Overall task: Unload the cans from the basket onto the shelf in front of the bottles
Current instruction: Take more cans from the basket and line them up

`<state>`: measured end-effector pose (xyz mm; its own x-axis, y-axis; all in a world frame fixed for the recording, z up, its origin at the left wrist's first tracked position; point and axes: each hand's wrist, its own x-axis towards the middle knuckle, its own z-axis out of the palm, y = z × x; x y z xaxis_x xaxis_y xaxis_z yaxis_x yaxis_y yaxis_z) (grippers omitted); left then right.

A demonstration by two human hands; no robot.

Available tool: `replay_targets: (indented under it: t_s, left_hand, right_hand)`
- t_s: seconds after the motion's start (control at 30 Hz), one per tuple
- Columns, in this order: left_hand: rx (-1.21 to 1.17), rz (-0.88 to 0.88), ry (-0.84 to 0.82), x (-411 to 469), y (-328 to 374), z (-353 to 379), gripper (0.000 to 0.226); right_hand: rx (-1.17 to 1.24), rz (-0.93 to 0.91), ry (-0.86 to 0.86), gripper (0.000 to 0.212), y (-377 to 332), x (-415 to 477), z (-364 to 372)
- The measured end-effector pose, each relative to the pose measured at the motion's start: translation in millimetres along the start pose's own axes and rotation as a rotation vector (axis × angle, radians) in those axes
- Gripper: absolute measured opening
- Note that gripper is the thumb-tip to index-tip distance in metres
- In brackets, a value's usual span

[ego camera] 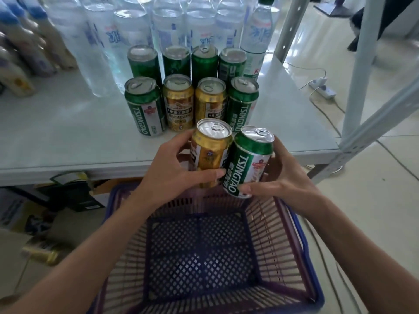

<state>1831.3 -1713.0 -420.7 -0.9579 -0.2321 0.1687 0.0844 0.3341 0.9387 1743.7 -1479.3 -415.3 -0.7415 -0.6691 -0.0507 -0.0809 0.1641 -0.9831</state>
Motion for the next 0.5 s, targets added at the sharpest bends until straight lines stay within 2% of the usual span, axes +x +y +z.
replay_targets:
  t_s: [0.13,0.33,0.5]
  left_hand:
    - [0.030,0.020,0.047,6,4,2,0.073]
    - [-0.013,0.006,0.189,22,11,24,0.070]
    - [-0.045,0.016,0.179,37,16,53,0.070]
  right_hand:
    - [-0.053,-0.056,0.092,0.089,-12,3,-1]
    - [-0.078,-0.160,0.430,0.089,-18,23,-20]
    - [-0.212,-0.160,0.659,0.090,2,50,-51]
